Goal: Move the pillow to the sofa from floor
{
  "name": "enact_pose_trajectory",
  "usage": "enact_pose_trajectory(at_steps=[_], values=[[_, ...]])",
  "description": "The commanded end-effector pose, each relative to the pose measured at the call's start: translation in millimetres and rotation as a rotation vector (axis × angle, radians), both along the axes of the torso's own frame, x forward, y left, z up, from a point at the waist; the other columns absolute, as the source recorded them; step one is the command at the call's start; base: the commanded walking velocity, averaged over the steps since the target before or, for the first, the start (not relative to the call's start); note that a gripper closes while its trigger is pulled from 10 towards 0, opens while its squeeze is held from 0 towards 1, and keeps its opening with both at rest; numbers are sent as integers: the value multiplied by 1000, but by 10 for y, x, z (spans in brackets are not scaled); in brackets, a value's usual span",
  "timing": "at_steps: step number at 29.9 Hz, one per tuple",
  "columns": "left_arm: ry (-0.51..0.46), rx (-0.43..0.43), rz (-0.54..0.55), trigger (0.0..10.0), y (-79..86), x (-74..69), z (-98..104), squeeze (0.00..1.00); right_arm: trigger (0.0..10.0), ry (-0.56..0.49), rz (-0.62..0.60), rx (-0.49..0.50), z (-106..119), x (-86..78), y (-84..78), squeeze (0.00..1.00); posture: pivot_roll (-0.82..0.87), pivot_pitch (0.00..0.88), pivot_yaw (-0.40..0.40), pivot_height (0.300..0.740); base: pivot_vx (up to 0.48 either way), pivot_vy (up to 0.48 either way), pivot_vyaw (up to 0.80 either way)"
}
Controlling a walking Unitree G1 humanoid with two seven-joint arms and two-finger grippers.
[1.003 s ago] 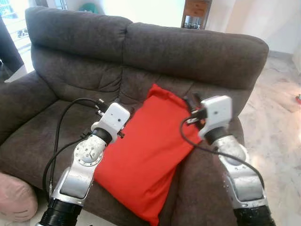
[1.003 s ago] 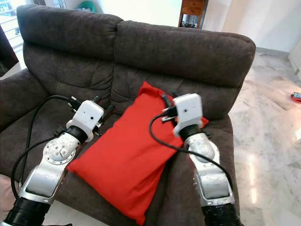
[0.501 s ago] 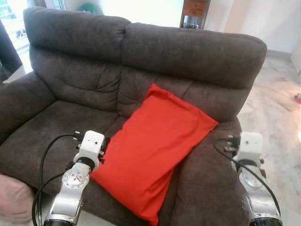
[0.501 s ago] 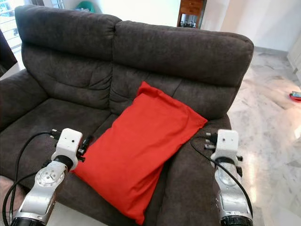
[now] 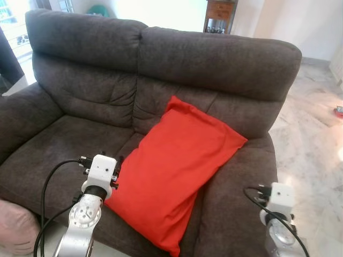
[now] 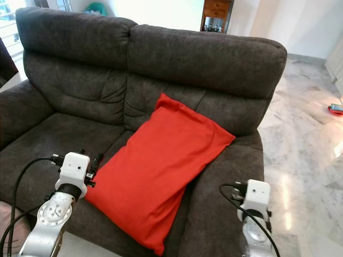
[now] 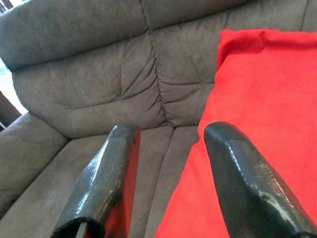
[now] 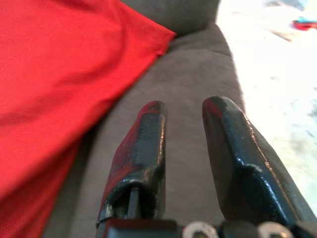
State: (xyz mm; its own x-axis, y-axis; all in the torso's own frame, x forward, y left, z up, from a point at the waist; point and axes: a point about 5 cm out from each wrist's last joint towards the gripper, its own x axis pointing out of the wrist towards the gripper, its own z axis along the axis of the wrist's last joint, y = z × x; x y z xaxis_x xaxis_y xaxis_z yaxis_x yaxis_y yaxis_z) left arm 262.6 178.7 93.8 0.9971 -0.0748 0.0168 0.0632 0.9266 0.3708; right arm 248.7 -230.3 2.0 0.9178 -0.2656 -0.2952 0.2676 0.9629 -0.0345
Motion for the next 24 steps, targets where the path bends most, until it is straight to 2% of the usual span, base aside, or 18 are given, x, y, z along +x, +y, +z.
enact_pose_trajectory(at_steps=[1, 2, 5, 24], values=[[-29, 17, 5, 10000, -8, -16, 22, 0, 10000, -34, 3, 11, 18, 10, 6, 0, 94, 0, -42, 740, 0, 0, 0], [-45, 0, 21, 10000, -18, -34, 27, 0, 10000, -102, 24, 19, 75, 36, 44, 0, 95, 0, -42, 740, 0, 0, 0], [-40, -21, 27, 10000, -36, -50, -9, 0, 10000, -167, 36, 26, 146, 64, 68, 0, 90, 0, -42, 740, 0, 0, 0], [-70, -38, 45, 10000, -56, -26, 6, 0, 10000, -167, 58, 24, 111, 79, 106, 0, 91, 0, -44, 740, 0, 0, 0]])
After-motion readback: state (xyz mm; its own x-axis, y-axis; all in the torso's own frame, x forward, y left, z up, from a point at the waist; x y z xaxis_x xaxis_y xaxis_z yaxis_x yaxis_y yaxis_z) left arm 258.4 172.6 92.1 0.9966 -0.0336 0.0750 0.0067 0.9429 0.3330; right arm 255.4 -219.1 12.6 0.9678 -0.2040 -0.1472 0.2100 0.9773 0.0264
